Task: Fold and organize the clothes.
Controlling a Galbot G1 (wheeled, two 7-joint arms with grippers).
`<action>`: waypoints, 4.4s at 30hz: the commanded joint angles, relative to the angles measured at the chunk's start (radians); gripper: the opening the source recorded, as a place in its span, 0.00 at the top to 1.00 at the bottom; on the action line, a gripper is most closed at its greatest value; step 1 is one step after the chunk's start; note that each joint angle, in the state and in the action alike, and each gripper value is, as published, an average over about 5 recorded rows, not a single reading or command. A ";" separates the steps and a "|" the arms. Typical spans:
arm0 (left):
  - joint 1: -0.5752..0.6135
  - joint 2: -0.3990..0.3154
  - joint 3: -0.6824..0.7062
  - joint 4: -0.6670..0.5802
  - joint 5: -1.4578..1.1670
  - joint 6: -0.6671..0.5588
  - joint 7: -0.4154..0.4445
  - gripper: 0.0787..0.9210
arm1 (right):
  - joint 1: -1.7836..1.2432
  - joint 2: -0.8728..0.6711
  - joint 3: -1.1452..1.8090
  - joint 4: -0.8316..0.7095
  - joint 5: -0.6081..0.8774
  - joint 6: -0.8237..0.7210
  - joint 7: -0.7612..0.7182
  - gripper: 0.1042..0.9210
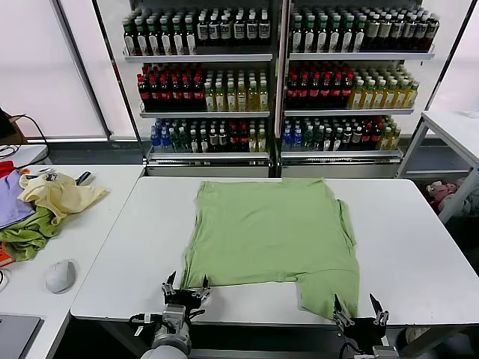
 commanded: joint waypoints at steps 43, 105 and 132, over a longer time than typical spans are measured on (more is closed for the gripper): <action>-0.177 0.142 0.006 -0.064 -0.234 -0.041 0.037 0.97 | 0.327 -0.191 0.047 -0.030 0.197 0.021 -0.077 0.97; -0.357 0.126 0.062 0.256 -0.153 -0.038 0.008 0.25 | 0.542 -0.190 -0.004 -0.342 0.092 0.023 -0.115 0.42; -0.446 0.125 0.093 0.359 -0.299 0.008 0.017 0.59 | 0.567 -0.181 -0.065 -0.433 0.172 -0.084 -0.122 0.63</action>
